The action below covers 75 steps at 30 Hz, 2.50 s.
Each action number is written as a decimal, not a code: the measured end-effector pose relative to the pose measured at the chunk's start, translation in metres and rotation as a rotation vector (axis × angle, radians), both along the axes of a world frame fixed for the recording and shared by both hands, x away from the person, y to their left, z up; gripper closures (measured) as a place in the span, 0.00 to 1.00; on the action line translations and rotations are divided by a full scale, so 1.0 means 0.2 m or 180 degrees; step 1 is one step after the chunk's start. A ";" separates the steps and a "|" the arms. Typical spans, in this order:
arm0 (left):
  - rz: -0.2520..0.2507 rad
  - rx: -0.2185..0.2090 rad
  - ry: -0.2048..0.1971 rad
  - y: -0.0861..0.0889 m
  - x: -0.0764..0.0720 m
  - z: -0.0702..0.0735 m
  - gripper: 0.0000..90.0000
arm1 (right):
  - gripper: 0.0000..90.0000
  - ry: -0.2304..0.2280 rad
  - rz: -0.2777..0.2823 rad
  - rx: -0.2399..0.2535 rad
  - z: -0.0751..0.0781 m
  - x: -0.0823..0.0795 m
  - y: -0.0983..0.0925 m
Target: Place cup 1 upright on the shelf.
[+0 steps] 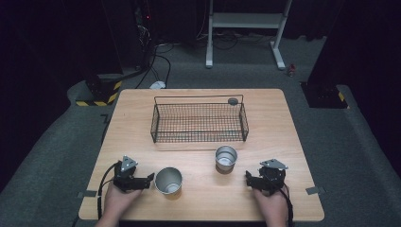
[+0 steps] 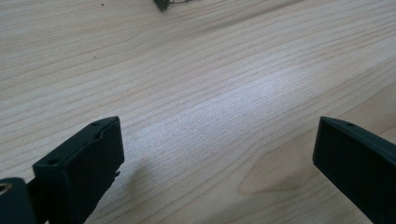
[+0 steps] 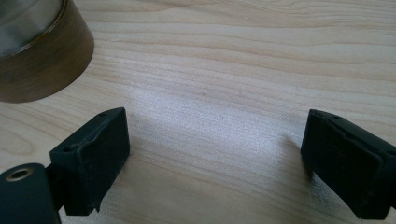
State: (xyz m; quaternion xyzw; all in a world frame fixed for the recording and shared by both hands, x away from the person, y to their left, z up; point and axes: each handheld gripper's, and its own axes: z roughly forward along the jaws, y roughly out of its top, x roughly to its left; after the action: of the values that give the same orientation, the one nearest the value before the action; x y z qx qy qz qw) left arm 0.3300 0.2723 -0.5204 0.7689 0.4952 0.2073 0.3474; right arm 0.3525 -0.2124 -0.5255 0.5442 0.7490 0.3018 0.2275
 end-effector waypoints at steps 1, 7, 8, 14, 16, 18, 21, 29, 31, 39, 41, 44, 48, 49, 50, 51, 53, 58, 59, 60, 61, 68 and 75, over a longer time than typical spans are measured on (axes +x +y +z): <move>0.0000 0.0000 0.0000 0.00 0.00 0.00 0.03 | 0.09 0.0000 0.0000 0.0000 0.00 0.00 0.00; -0.0045 -0.0100 -0.0081 0.02 -0.03 0.05 0.03 | 0.09 0.0012 -0.0014 -0.0002 0.00 0.00 0.00; -0.0061 -0.0111 -0.0109 0.03 -0.03 0.07 0.03 | 0.09 0.0014 -0.0016 -0.0002 0.00 0.00 0.00; -0.0110 -0.0179 -0.0216 0.03 -0.05 0.12 0.03 | 0.09 -0.0009 0.0003 -0.0007 0.00 0.00 0.00; -0.0123 -0.0207 -0.0247 0.03 -0.06 0.14 0.03 | 0.09 -0.0001 0.0003 -0.0001 0.00 0.00 0.00; -0.0128 -0.0223 -0.0245 0.04 -0.06 0.15 0.03 | 0.09 -0.0005 0.0002 -0.0003 0.00 0.00 0.00; -0.0155 -0.0234 -0.0305 0.04 -0.09 0.18 0.03 | 0.09 -0.0002 0.0003 -0.0002 0.00 0.00 0.00; -0.0230 -0.0296 -0.0472 0.02 -0.11 0.27 0.03 | 0.09 -0.0007 0.0003 -0.0003 0.00 0.00 0.00; -0.0230 -0.0336 -0.0501 0.02 -0.12 0.29 0.02 | 0.09 -0.0009 0.0002 -0.0005 0.00 0.00 0.00; -0.0309 -0.0429 -0.0618 -0.01 -0.16 0.34 0.02 | 0.09 0.0004 0.0005 -0.0002 0.00 -0.01 0.00; -0.0332 -0.0458 -0.0647 -0.02 -0.18 0.35 0.02 | 0.09 0.0005 0.0004 -0.0002 0.00 -0.01 0.00; -0.0355 -0.0446 -0.0690 -0.02 -0.19 0.37 0.02 | 0.09 0.0004 0.0005 -0.0002 0.00 -0.01 0.00; -0.0381 -0.0494 -0.0736 -0.03 -0.21 0.40 0.02 | 0.09 0.0004 0.0004 -0.0002 0.00 -0.01 0.00; -0.0397 -0.0496 -0.0742 -0.03 -0.22 0.41 0.02 | 0.09 0.0005 0.0005 -0.0002 0.00 -0.01 0.00; -0.0415 -0.0517 -0.0748 -0.03 -0.22 0.42 0.02 | 0.09 0.0005 0.0004 -0.0002 0.00 -0.01 0.00; -0.0435 -0.0534 -0.0740 -0.04 -0.22 0.42 0.02 | 0.09 0.0004 0.0002 -0.0001 0.00 -0.01 0.00; -0.0483 -0.0588 -0.0747 -0.05 -0.23 0.43 0.02 | 0.09 0.0003 -0.0002 0.0005 0.00 0.00 0.00; -0.0642 -0.0639 -0.0774 -0.12 -0.25 0.46 0.00 | 0.09 0.0000 0.0007 0.0000 0.00 0.00 0.00; -0.0642 -0.0639 -0.0774 -0.12 -0.25 0.46 0.00 | 0.09 0.0000 0.0007 0.0000 0.00 0.00 0.00; -0.0685 -0.0685 -0.0777 -0.13 -0.26 0.46 0.00 | 0.09 -0.0001 0.0008 0.0000 0.00 0.00 0.00; -0.0685 -0.0685 -0.0777 -0.13 -0.26 0.46 0.00 | 0.09 -0.0001 0.0008 0.0000 0.00 0.00 0.00; -0.0881 -0.0788 -0.0775 -0.19 -0.27 0.45 0.00 | 0.09 -0.0001 0.0012 -0.0001 0.00 0.00 0.00; -0.1091 -0.0815 -0.0818 -0.25 -0.29 0.44 0.00 | 0.09 0.0003 0.0009 0.0001 0.00 0.00 0.00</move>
State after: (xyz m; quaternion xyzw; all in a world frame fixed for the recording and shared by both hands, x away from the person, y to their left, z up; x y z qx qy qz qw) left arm 0.2713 0.2226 -0.4318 0.7587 0.3316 0.1770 0.5321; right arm 0.3518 -0.2125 -0.5254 0.5434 0.7497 0.3021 0.2267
